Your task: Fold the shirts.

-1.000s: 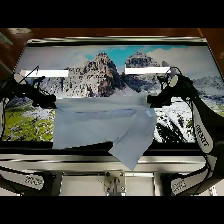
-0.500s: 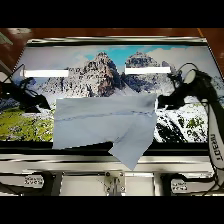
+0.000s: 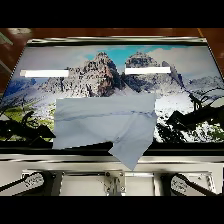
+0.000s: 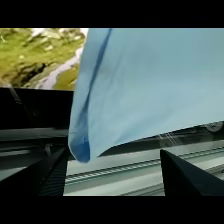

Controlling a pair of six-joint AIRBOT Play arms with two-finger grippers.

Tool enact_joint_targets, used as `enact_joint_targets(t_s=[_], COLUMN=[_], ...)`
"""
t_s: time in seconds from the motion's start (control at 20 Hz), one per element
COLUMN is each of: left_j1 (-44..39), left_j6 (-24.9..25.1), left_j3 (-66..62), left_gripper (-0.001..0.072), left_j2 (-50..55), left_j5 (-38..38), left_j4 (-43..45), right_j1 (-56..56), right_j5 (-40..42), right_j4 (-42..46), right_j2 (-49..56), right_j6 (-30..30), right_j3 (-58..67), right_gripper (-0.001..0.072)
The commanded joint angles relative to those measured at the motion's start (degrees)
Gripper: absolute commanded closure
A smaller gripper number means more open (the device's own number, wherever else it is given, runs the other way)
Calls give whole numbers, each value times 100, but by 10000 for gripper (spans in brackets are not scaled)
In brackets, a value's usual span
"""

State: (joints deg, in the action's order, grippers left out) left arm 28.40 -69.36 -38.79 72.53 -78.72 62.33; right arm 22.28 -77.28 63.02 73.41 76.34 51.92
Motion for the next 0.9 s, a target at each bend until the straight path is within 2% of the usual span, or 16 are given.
enact_joint_targets(t_s=[0.0,0.3,0.5,0.65,0.7,0.75,0.85], left_j1=[85,87,24,-256,-334,-358,-348], left_j6=[234,295,289,289,223,72,-61], left_j3=[605,608,669,957,1008,1025,990], left_gripper=[28,29,31,65,191,362,550], left_j2=[-107,-87,-85,-28,24,42,13], left_j5=[295,334,553,868,986,1156,1362], left_j4=[-234,315,192,-22,-20,-24,-26], right_j1=[107,107,107,107,107,107,105], right_j5=[262,227,225,229,223,199,50], right_j4=[-221,-219,-225,-293,-293,-293,-227], right_j2=[-101,-101,-101,-101,-101,-101,-101], right_j6=[-87,-79,-52,-50,-48,-31,-28], right_j3=[-313,-313,-313,-313,-313,-315,-321], right_gripper=[126,127,127,127,127,127,127])
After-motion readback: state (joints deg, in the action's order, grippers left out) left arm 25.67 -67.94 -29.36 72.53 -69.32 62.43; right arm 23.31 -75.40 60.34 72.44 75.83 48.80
